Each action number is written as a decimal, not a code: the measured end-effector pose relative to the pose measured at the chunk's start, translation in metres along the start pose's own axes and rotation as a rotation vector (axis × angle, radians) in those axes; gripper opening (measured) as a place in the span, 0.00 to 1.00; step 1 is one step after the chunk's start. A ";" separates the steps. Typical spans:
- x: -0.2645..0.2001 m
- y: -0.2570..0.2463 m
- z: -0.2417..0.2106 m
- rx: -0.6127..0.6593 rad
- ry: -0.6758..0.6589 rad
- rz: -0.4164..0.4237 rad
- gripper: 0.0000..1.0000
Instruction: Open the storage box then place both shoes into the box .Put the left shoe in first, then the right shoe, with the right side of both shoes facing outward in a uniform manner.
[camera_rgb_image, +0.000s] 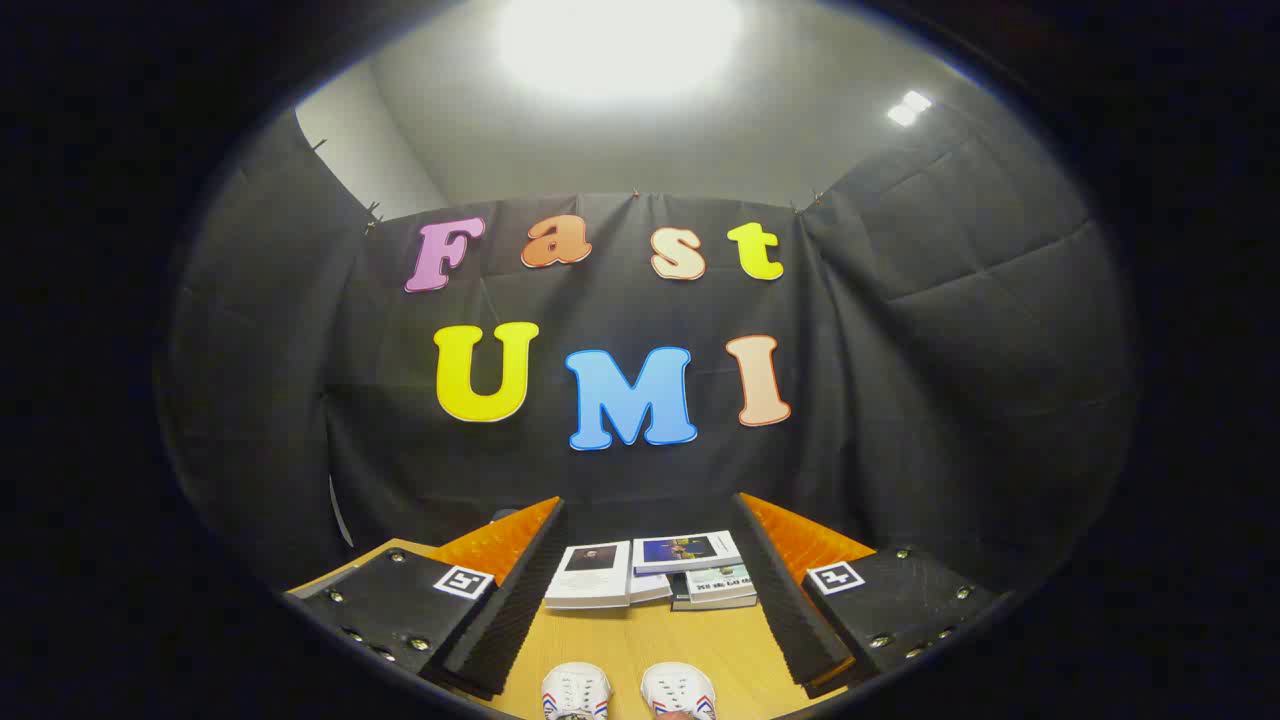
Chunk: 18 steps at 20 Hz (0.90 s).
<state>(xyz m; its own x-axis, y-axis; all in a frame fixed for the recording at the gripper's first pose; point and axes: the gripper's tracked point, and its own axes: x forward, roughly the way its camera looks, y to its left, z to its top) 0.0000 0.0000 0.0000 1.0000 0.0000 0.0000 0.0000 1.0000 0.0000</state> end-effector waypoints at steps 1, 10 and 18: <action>-0.001 0.000 0.001 -0.003 -0.002 0.001 0.98; -0.007 0.007 0.003 -0.026 -0.003 0.025 0.98; -0.015 0.021 0.000 -0.023 0.006 0.055 0.99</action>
<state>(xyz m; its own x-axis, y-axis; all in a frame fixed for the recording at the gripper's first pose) -0.0146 0.0206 -0.0004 0.9984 0.0553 -0.0065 -0.0555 0.9982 -0.0226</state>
